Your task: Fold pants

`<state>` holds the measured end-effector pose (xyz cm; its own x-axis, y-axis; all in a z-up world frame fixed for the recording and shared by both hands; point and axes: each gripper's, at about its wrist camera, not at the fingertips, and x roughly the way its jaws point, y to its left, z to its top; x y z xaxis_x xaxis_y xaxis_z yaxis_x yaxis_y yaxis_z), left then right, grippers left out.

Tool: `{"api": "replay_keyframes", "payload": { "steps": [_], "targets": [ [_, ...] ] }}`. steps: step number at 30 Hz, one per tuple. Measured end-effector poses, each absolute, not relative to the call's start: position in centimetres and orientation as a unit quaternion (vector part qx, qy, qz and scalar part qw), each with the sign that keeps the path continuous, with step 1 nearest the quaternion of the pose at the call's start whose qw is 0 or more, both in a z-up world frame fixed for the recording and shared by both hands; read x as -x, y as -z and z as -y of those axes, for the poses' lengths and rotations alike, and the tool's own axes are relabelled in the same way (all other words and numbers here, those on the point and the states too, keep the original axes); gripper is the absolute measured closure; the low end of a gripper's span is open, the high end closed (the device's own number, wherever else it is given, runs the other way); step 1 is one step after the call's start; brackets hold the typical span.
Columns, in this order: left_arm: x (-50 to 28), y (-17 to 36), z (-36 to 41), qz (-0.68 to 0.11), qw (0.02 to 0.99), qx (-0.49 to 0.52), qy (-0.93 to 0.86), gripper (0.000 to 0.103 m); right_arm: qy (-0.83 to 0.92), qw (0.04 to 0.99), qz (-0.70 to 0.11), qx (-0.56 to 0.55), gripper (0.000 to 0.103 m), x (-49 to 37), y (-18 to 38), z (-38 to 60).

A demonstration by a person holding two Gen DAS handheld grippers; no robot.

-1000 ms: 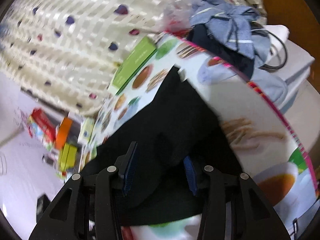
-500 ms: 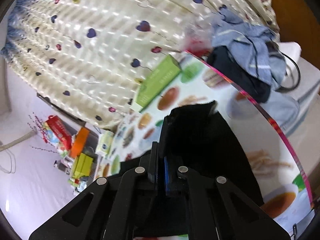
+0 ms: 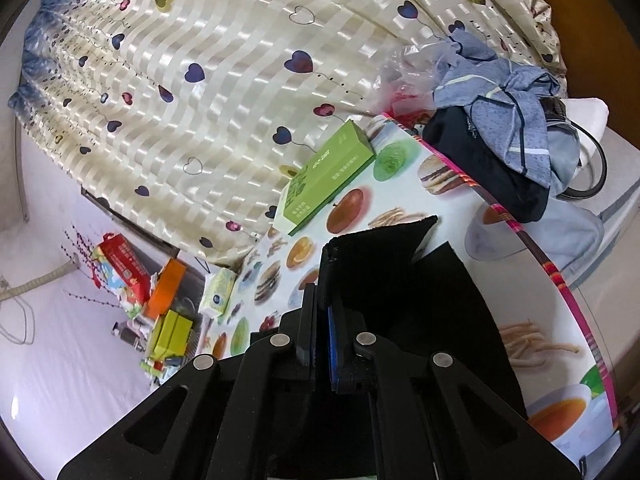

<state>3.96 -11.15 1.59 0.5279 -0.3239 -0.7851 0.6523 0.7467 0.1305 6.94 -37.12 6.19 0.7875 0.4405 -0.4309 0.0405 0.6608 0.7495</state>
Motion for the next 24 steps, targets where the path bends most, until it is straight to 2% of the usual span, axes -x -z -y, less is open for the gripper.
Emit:
{"api": "replay_keyframes", "payload": {
  "steps": [1, 4, 14, 24],
  "targets": [
    [-4.0, -1.6, 11.1, -0.392, 0.848, -0.207, 0.29, 0.091, -0.116, 0.859, -0.304, -0.395, 0.099, -6.8, -6.2, 37.2],
    [-3.8, -2.2, 10.8, -0.385, 0.853, -0.194, 0.295, 0.095, -0.114, 0.86, -0.303, -0.396, 0.099, -6.2, -6.3, 37.5],
    [-1.7, -4.0, 9.9, -0.366, 0.856, -0.181, 0.317, 0.095, -0.101, 0.863, -0.3, -0.393, 0.099, -2.3, -6.2, 38.0],
    [-1.0, -2.5, 10.0, -0.383, 0.847, -0.189, 0.315, 0.095, -0.058, 0.844, -0.355, -0.397, 0.099, -1.5, -1.9, 39.0]
  ]
}}
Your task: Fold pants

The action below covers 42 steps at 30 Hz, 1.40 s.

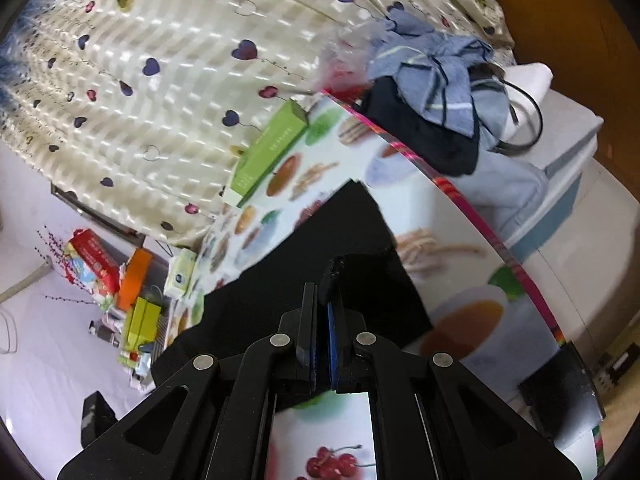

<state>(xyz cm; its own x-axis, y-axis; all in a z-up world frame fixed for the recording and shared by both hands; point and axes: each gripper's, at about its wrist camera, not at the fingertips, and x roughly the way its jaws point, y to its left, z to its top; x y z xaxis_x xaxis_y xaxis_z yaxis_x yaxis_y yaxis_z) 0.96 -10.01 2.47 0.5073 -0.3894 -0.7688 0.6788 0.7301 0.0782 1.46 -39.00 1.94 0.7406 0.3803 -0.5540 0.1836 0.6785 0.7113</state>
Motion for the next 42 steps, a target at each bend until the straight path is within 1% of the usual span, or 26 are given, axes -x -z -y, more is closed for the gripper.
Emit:
{"api": "replay_keyframes", "payload": {
  "steps": [6, 8, 11, 12, 13, 15, 17, 19, 20, 23, 25, 27, 32, 35, 36, 37, 38, 39, 41, 42],
  "targets": [
    [-1.0, -1.6, 10.0, -0.397, 0.84, -0.19, 0.318, 0.094, -0.031, 0.852, -0.391, -0.348, 0.098, -1.1, -1.0, 38.6],
    [-0.9, -1.7, 9.7, -0.398, 0.84, -0.179, 0.323, 0.092, -0.02, 0.856, -0.403, -0.323, 0.098, -0.9, -0.9, 38.3],
    [-0.7, -2.3, 8.6, -0.394, 0.844, -0.156, 0.33, 0.09, 0.004, 0.866, -0.416, -0.277, 0.092, -0.6, -1.2, 37.7],
    [-0.6, -2.6, 7.8, -0.391, 0.847, -0.147, 0.328, 0.087, 0.023, 0.874, -0.416, -0.251, 0.089, -0.4, -1.6, 37.4],
    [-0.5, -2.9, 7.0, -0.387, 0.852, -0.141, 0.322, 0.077, 0.034, 0.879, -0.414, -0.234, 0.088, -0.2, -2.0, 37.2],
    [-0.3, -3.5, 5.0, -0.379, 0.864, -0.127, 0.306, 0.065, 0.05, 0.888, -0.405, -0.211, 0.087, 0.0, -2.8, 36.8],
    [-0.2, -4.3, 2.3, -0.372, 0.877, -0.102, 0.288, 0.064, 0.065, 0.898, -0.39, -0.191, 0.076, 0.2, -3.8, 36.2],
    [-0.5, -4.8, -1.1, -0.371, 0.89, -0.07, 0.253, 0.057, 0.075, 0.911, -0.369, -0.169, 0.047, 0.2, -5.2, 35.1],
    [-0.7, -4.9, -3.1, -0.372, 0.898, -0.052, 0.229, 0.056, 0.068, 0.919, -0.353, -0.16, 0.043, 0.2, -5.9, 34.3],
    [-1.3, -5.2, -9.4, -0.375, 0.913, 0.023, 0.162, 0.051, 0.043, 0.936, -0.323, -0.137, 0.043, -0.1, -7.4, 31.6],
    [-1.4, -5.2, -13.2, -0.369, 0.917, 0.073, 0.134, 0.034, 0.006, 0.939, -0.312, -0.141, 0.043, -0.5, -7.8, 30.0],
    [-1.3, -5.1, -16.4, -0.365, 0.919, 0.106, 0.105, 0.03, -0.034, 0.937, -0.311, -0.154, 0.043, -1.3, -7.7, 28.4],
    [-0.7, -4.3, -20.0, -0.374, 0.918, 0.114, 0.066, 0.029, -0.085, 0.924, -0.338, -0.158, 0.043, -3.6, -6.4, 24.5],
    [-0.6, -3.7, -20.9, -0.389, 0.911, 0.128, 0.056, 0.032, -0.11, 0.916, -0.352, -0.154, 0.043, -4.3, -5.8, 22.8],
    [-0.6, -3.6, -21.0, -0.391, 0.911, 0.125, 0.051, 0.039, -0.117, 0.914, -0.358, -0.153, 0.043, -4.6, -5.6, 22.3],
    [-0.4, -3.5, -21.1, -0.389, 0.912, 0.122, 0.047, 0.05, -0.123, 0.911, -0.363, -0.15, 0.043, -4.9, -5.5, 21.8],
    [-0.5, -3.4, -21.2, -0.391, 0.911, 0.123, 0.047, 0.056, -0.128, 0.91, -0.366, -0.147, 0.043, -5.0, -5.4, 21.4],
    [-0.5, -3.2, -21.3, -0.395, 0.909, 0.123, 0.046, 0.064, -0.142, 0.906, -0.373, -0.139, 0.043, -5.1, -5.2, 20.6],
    [-0.6, -2.8, -21.3, -0.401, 0.908, 0.115, 0.03, 0.072, -0.174, 0.9, -0.383, -0.119, 0.043, -5.1, -4.9, 19.0],
    [-0.8, -2.8, -21.4, -0.403, 0.908, 0.11, 0.02, 0.08, -0.191, 0.895, -0.39, -0.102, 0.043, -5.1, -4.6, 17.9]
  ]
}}
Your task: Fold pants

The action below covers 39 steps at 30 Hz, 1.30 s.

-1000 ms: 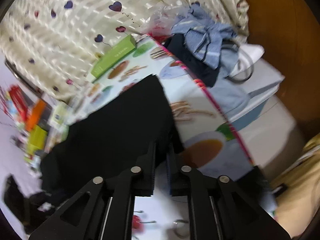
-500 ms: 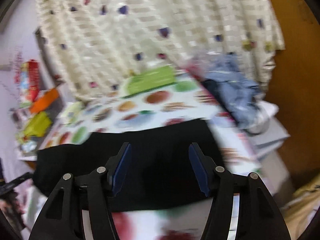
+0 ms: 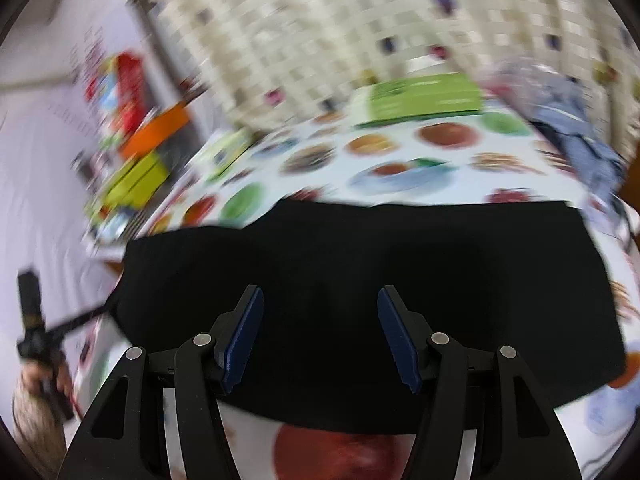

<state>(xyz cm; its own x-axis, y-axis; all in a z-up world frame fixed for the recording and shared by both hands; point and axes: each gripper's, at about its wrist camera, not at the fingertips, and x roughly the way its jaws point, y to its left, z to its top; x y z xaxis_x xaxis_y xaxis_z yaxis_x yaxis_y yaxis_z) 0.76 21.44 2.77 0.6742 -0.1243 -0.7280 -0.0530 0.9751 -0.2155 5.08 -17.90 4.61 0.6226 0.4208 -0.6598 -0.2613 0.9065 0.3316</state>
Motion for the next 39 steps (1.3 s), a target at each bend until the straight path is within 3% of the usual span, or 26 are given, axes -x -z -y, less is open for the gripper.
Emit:
{"api": "replay_keyframes", "payload": {
  "steps": [5, 8, 9, 13, 24, 26, 28, 31, 33, 36, 39],
  "targets": [
    [-1.0, -2.6, -23.5, -0.4, 0.906, 0.139, -0.017, 0.083, -0.268, 0.872, -0.41, -0.01, 0.043, -4.5, -3.5, 12.0],
    [-0.9, -2.4, -24.9, -0.398, 0.901, 0.168, -0.019, 0.068, -0.312, 0.857, -0.408, 0.033, 0.043, -4.2, -3.0, 8.5],
    [-0.9, -2.4, -25.2, -0.398, 0.9, 0.174, -0.019, 0.058, -0.325, 0.851, -0.411, 0.036, 0.043, -4.2, -2.8, 7.5],
    [-1.2, -2.0, -25.7, -0.409, 0.892, 0.192, -0.002, 0.049, -0.36, 0.828, -0.425, 0.067, 0.043, -4.3, -1.9, 4.4],
    [-2.3, -1.5, -26.0, -0.417, 0.871, 0.256, 0.033, 0.05, -0.359, 0.827, -0.4, 0.167, 0.043, -3.3, -1.3, -0.5],
    [-2.3, -1.5, -25.9, -0.417, 0.872, 0.255, 0.033, 0.05, -0.357, 0.83, -0.392, 0.174, 0.048, -3.1, -1.4, -1.0],
    [-2.3, -1.4, -25.9, -0.42, 0.869, 0.261, 0.035, 0.05, -0.359, 0.831, -0.385, 0.181, 0.066, -2.8, -1.5, -1.7],
    [-2.2, -1.4, -26.2, -0.416, 0.867, 0.272, 0.037, 0.05, -0.365, 0.828, -0.382, 0.187, 0.074, -2.5, -1.4, -2.5],
    [-2.1, -1.6, -26.4, -0.411, 0.868, 0.276, 0.032, 0.057, -0.366, 0.829, -0.377, 0.19, 0.082, -2.3, -1.4, -2.8],
    [-2.0, -1.9, -26.6, -0.403, 0.874, 0.27, 0.02, 0.081, -0.37, 0.832, -0.379, 0.167, 0.09, -2.6, -1.7, -2.5],
    [-1.6, -2.4, -26.9, -0.39, 0.879, 0.273, 0.022, 0.085, -0.381, 0.834, -0.374, 0.142, 0.095, -2.3, -2.5, -2.1]
  ]
}}
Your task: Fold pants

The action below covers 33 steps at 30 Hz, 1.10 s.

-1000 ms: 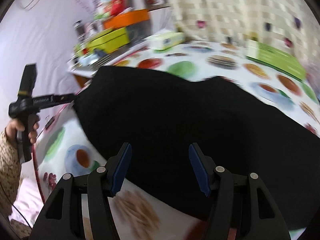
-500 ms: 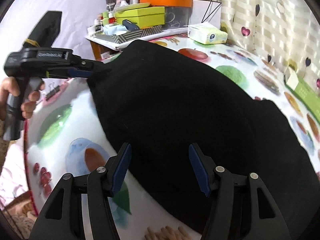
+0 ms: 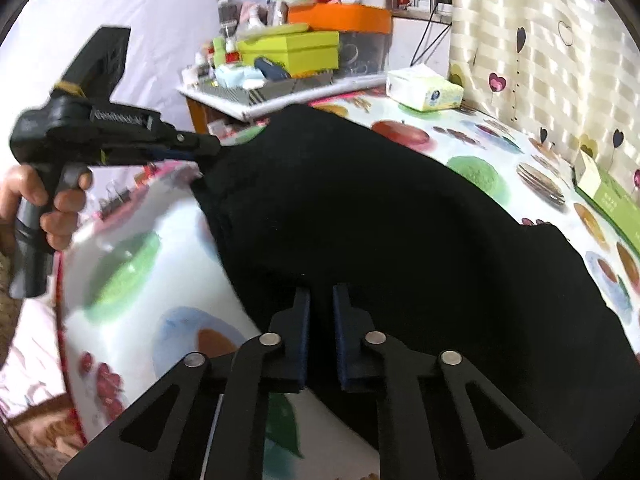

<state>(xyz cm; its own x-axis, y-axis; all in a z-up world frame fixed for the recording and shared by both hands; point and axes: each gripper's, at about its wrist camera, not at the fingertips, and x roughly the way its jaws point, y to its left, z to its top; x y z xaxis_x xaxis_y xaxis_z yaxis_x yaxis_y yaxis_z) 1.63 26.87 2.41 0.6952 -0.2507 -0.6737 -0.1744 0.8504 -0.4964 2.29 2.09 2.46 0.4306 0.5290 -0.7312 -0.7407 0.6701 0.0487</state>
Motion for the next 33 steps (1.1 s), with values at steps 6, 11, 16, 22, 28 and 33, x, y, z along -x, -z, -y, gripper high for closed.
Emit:
{"api": "replay_keyframes", "payload": {
  "steps": [6, 11, 16, 22, 28, 33],
  "targets": [
    [-0.9, -3.7, -27.5, -0.365, 0.892, 0.264, 0.013, 0.088, -0.401, 0.823, -0.37, 0.16, 0.096, -1.1, -2.5, -3.2],
    [-0.7, -2.1, -28.1, -0.39, 0.886, 0.249, -0.026, 0.094, -0.408, 0.809, -0.401, 0.132, 0.096, -1.6, -1.3, -2.7],
    [0.0, -2.0, -28.5, -0.389, 0.888, 0.244, -0.03, 0.094, -0.416, 0.804, -0.403, 0.137, 0.091, -1.5, -1.1, -2.9],
    [-0.2, -5.1, -27.1, -0.349, 0.914, 0.204, -0.043, 0.062, -0.416, 0.81, -0.407, 0.072, 0.083, -2.3, -2.3, -0.1],
    [-2.6, -6.4, -23.7, -0.34, 0.923, 0.178, 0.005, 0.05, -0.359, 0.853, -0.377, 0.034, 0.051, -4.7, -4.5, 4.6],
    [-6.3, -5.7, -19.3, -0.363, 0.919, 0.14, 0.061, 0.05, -0.264, 0.895, -0.358, 0.035, 0.051, -9.1, -5.8, 8.4]
  ]
}}
